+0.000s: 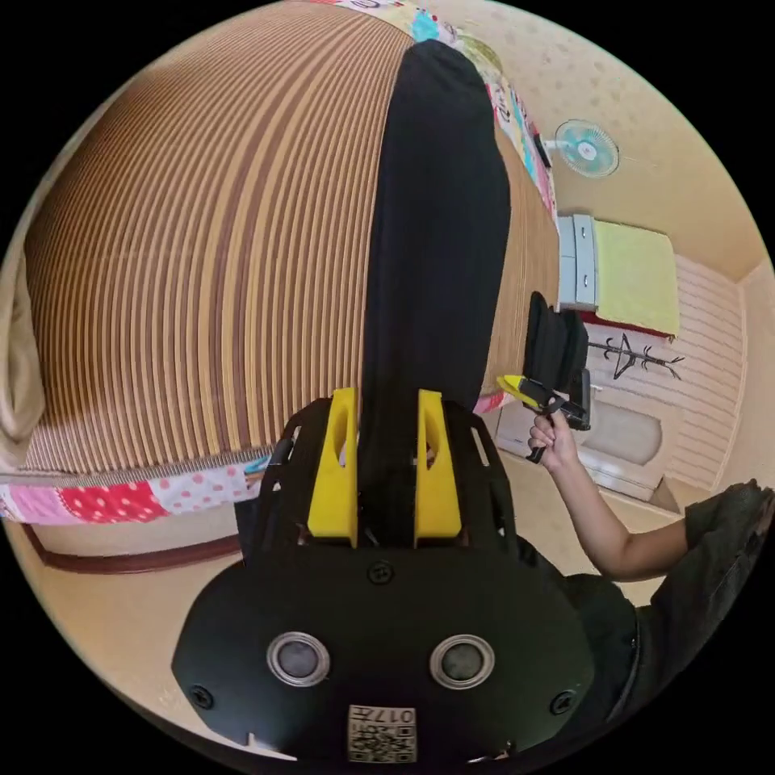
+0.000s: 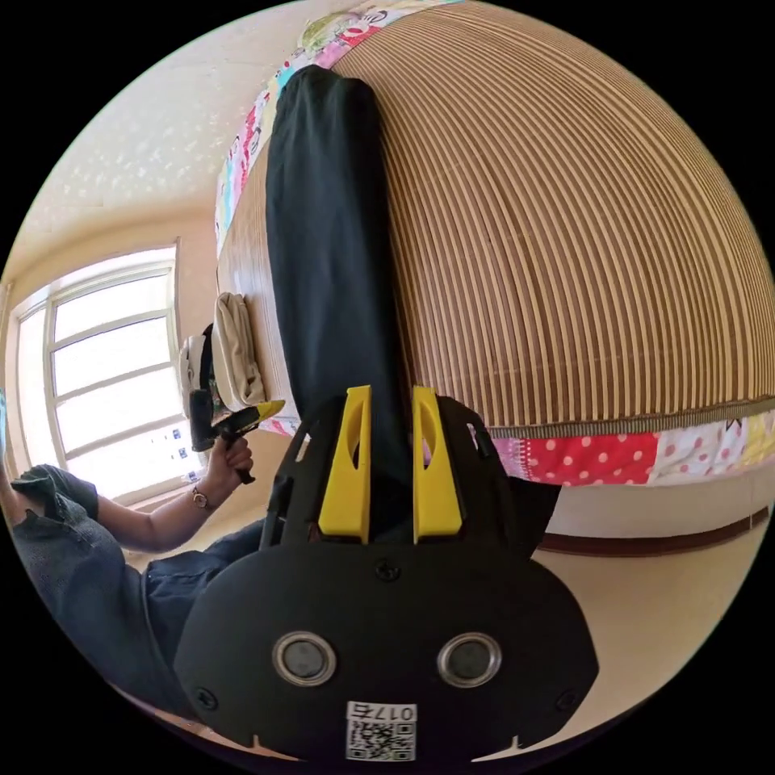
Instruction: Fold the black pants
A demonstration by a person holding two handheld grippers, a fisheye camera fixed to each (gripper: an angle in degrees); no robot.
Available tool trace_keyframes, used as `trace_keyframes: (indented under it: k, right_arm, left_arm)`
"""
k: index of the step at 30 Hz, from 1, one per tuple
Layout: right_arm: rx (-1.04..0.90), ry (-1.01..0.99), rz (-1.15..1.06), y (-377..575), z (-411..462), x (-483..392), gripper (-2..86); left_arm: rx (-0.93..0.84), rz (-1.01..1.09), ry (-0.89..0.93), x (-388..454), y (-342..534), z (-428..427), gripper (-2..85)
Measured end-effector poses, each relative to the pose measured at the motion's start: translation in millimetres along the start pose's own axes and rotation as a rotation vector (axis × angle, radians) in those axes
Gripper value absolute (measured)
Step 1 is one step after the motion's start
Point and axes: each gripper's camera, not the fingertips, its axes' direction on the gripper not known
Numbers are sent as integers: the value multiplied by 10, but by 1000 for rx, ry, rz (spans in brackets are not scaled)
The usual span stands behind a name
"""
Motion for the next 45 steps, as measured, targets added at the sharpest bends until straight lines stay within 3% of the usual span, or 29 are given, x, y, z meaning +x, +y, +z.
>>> trace_keyframes:
  k: [2,8,12,16,21,26,33,36,38,42,45]
  right_arm:
    - [-39,-88,26,-297,9,266,99]
    - [-80,-333,-61,-1255,149,480,102]
    - [-133,-217,-95,-1510,331,320,60]
    - [-57,-406,-175,-1208,37,242,33]
    - [26,-644,-316,-131,-651,-97,15]
    - [74,-703,-490,808,-1361,-797,9]
    - [175,-746,-960,1215,-2399,-2200,6]
    - [207,-607,-903,786,-2510,-2390,6]
    - [227,-483,-822,448,-2463,-2410,6]
    - [251,-299,-698,-384,-2190,-2438,6]
    - [309,-288,-637,-733,-1901,-2378,7]
  left_arm:
    - [14,-41,159,-259,-417,0,149]
    - [-66,39,218,-297,-1394,210,112]
    - [-151,45,187,-255,-1595,315,55]
    - [-132,159,373,-119,-1323,-12,37]
    - [-75,357,568,264,-493,-702,32]
    - [26,549,775,936,513,-1559,28]
    - [177,979,900,2101,849,-2809,37]
    - [237,966,861,2281,507,-3041,38]
    - [270,779,737,2176,41,-3031,37]
    - [343,642,567,1998,-540,-2954,36]
    - [373,566,481,1822,-945,-2882,37]
